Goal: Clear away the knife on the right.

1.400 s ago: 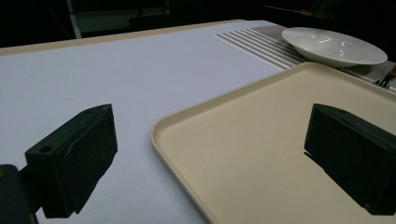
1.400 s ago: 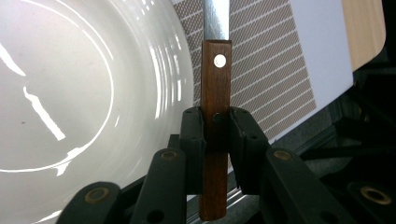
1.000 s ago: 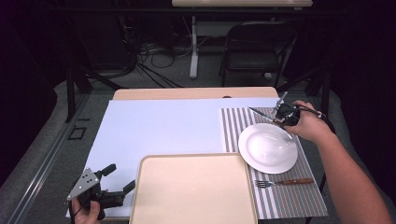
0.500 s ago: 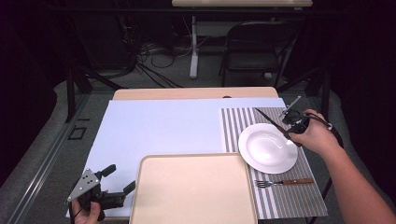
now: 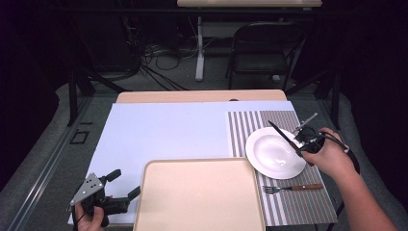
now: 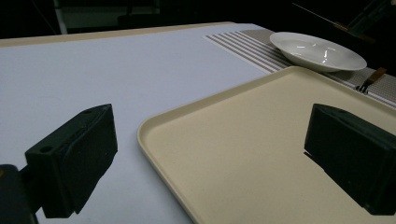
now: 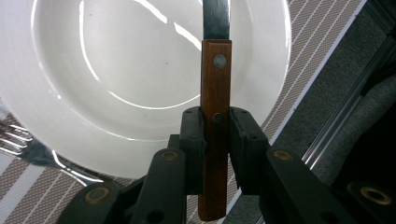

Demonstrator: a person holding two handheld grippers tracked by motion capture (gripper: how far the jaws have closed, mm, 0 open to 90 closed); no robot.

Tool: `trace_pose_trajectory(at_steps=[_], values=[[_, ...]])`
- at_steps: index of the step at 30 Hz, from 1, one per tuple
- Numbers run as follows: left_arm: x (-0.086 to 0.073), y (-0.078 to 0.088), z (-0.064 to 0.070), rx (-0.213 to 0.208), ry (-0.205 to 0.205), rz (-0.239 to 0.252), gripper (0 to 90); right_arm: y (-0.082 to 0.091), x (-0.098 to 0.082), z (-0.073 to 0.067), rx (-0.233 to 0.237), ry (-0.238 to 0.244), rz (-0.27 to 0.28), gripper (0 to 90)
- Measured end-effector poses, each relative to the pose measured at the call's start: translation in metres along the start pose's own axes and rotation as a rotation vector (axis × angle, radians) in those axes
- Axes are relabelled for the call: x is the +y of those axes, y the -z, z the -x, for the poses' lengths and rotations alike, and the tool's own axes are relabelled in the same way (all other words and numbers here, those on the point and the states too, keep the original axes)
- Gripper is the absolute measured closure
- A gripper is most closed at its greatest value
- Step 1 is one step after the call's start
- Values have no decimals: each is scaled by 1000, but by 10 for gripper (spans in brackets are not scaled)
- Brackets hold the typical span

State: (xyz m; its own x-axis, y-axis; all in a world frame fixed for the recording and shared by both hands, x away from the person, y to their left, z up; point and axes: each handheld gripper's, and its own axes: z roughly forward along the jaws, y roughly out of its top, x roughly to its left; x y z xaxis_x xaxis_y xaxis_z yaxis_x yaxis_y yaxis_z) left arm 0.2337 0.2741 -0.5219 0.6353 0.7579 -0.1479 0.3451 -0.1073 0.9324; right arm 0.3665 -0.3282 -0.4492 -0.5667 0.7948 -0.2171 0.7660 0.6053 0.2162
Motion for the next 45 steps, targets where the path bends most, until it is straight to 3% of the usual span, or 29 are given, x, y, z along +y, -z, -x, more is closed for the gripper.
trace_pose_trajectory(at_steps=[1,3,4,5,6,7,8,9,12,25,29,39,40,41,45], values=[[0,0,0,2,-1,-4,26,-2,-3,-4,6,-11,56,765],[1,0,-1,3,-3,-7,26,0,-7,-10,-7,-20,79,765],[2,-1,-1,7,-4,4,26,2,-8,-12,16,-21,78,765],[2,0,0,6,-3,3,26,3,-10,-16,-6,-28,88,765],[3,0,0,11,-15,4,26,6,-12,-18,18,-37,87,765],[4,0,1,14,-21,4,26,4,-16,-20,29,-52,158,765],[4,0,1,17,-24,5,26,8,-18,-22,35,-51,131,765],[5,1,2,21,-26,6,26,8,-22,-25,54,-67,167,765],[5,0,3,24,-32,4,26,10,-30,-34,71,-79,200,765],[6,-2,4,26,-50,-8,26,18,-44,-88,98,-33,206,765],[6,-2,5,25,-52,-9,26,17,-43,-102,130,-13,213,765],[6,-2,5,24,-41,-7,26,14,-30,-133,151,56,203,765],[6,-2,5,24,-41,-7,26,12,-28,-137,162,58,235,765],[6,-2,5,23,-41,-7,26,14,-26,-140,163,74,206,765],[5,-3,5,23,-45,-7,26,12,-20,-151,193,98,213,765]])
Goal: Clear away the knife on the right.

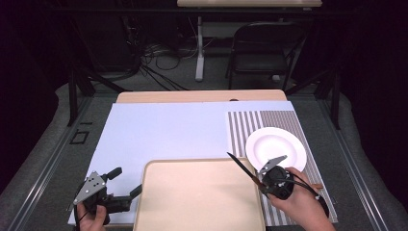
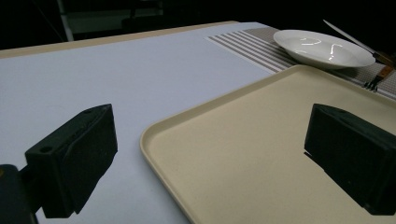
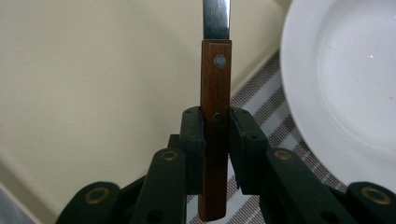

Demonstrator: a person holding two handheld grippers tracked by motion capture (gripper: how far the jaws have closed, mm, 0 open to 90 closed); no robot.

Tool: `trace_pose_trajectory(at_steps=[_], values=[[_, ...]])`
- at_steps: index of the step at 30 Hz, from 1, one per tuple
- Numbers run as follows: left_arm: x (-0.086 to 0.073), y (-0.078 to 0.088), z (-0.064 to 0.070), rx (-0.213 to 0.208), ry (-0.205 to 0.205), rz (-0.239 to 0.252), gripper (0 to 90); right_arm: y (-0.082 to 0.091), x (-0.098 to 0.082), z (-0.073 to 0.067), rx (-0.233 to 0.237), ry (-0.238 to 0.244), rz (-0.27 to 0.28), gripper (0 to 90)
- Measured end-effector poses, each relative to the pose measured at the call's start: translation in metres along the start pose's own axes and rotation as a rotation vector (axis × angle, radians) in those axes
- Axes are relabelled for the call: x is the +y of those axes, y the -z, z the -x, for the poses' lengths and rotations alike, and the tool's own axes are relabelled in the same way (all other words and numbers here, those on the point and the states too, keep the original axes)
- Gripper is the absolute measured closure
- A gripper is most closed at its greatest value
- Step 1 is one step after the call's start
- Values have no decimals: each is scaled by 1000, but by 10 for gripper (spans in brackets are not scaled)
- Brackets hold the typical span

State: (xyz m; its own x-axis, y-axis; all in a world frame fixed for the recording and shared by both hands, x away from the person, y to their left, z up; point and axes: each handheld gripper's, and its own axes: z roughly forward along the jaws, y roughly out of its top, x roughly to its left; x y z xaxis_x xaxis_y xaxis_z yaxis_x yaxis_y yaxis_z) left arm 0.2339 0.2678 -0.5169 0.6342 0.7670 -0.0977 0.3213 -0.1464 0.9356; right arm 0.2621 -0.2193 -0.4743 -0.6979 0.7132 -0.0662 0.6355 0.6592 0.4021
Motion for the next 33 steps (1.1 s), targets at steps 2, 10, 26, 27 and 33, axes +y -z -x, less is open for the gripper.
trace_pose_trajectory(at_steps=[2,10,26,27,33], values=[[0,0,0,-1,0,-1,26,-2,2,-4,-10,14,-13,765],[0,0,0,1,0,-1,26,-10,7,-24,42,50,-36,765],[-1,0,1,1,2,-1,26,-26,11,-48,96,79,-77,765],[-1,1,0,1,3,-2,26,-28,11,-49,100,80,-80,765],[-1,0,0,1,2,-4,26,-42,11,-49,123,72,-108,765]])
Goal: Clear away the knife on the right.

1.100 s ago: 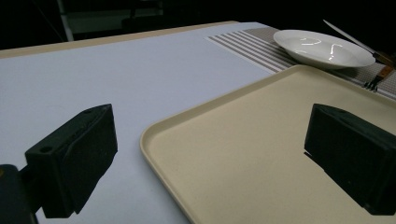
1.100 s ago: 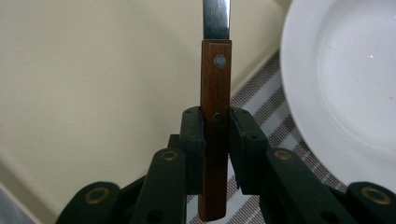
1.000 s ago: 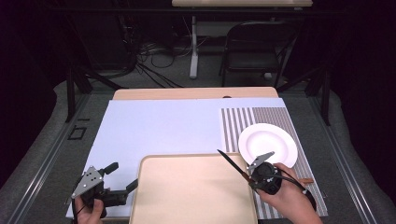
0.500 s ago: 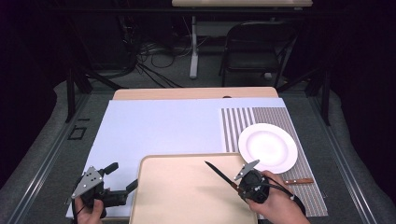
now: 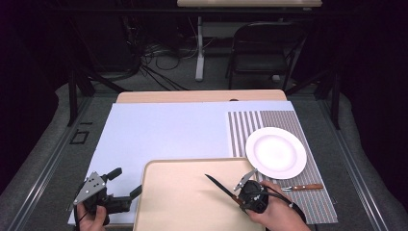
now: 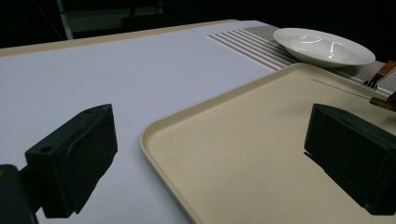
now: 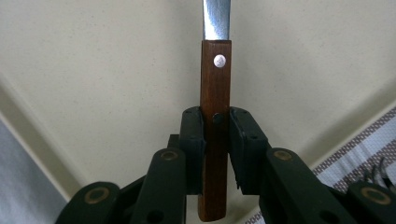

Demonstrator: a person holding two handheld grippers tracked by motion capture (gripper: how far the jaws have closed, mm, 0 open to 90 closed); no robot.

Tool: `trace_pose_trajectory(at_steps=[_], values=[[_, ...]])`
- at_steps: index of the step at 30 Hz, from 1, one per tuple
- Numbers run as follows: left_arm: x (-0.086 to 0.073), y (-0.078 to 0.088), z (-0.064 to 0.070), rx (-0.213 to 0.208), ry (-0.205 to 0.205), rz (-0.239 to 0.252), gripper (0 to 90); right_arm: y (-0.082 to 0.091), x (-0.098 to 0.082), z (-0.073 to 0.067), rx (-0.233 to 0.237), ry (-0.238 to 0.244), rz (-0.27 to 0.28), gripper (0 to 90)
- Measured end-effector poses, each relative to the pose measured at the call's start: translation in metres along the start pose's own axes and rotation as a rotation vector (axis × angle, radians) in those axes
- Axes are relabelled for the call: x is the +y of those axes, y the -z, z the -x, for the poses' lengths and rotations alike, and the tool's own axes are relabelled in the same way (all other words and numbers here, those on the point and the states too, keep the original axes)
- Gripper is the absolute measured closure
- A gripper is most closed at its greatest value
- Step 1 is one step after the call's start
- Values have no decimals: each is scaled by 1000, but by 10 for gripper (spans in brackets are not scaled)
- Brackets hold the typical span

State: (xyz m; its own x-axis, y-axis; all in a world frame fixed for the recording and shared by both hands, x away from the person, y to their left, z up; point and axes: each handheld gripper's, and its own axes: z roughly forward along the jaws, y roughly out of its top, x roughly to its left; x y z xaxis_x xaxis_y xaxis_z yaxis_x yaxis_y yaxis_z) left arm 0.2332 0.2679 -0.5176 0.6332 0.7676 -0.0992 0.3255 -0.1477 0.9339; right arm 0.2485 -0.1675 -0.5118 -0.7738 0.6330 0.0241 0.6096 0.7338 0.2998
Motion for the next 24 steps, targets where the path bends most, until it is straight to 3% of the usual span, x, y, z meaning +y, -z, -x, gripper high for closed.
trace_pose_trajectory(at_steps=[4,6,8,10,24], values=[[0,0,-1,-5,-1,-7,26,-8,0,2,-1,-1,-23,762],[-1,0,-1,-5,1,-7,26,-12,-1,3,40,-12,-9,762],[-1,0,-1,-5,1,-7,26,-10,0,3,-14,-10,-35,762],[-1,0,-1,-5,1,-8,26,-11,-1,4,7,-12,-18,761],[-1,0,-1,-8,0,-9,26,-11,-4,3,2,-19,-17,761]])
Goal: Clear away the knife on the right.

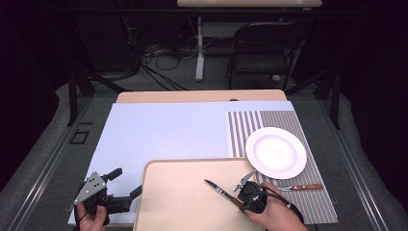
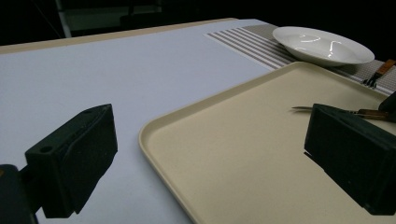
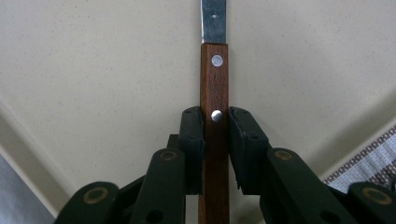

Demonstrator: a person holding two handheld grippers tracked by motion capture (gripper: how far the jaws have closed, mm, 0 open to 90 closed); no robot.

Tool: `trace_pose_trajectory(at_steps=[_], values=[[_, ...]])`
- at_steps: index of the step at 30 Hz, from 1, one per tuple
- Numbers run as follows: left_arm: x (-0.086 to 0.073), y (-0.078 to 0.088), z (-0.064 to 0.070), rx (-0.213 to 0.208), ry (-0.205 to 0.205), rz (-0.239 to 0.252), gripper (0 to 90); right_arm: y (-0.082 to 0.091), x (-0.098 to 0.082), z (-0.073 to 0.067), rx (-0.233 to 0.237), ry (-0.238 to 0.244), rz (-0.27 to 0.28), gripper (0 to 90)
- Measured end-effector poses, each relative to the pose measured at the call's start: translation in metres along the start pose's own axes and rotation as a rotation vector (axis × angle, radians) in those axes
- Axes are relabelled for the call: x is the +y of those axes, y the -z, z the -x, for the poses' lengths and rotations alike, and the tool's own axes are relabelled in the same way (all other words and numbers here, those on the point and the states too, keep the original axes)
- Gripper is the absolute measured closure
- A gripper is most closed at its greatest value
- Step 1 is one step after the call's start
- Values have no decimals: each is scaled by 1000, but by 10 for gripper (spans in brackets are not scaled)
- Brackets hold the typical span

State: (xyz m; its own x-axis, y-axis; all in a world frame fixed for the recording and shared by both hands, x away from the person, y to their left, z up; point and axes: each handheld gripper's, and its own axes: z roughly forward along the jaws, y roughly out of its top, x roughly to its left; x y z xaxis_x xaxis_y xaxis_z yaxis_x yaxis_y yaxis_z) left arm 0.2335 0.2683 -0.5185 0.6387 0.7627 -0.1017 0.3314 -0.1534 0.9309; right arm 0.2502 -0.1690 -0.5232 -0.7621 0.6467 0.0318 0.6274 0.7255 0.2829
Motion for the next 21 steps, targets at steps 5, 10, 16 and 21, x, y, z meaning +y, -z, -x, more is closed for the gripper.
trace_pose_trajectory(at_steps=[5,10,16,21], values=[[0,0,0,0,0,0,26,0,-2,0,12,-17,8,760],[0,0,0,2,-2,2,26,1,-3,1,-1,-22,3,755],[0,0,0,3,-1,-1,26,2,-4,1,23,-19,38,681],[0,0,-1,4,-1,-1,26,12,-4,4,38,-4,105,675]])
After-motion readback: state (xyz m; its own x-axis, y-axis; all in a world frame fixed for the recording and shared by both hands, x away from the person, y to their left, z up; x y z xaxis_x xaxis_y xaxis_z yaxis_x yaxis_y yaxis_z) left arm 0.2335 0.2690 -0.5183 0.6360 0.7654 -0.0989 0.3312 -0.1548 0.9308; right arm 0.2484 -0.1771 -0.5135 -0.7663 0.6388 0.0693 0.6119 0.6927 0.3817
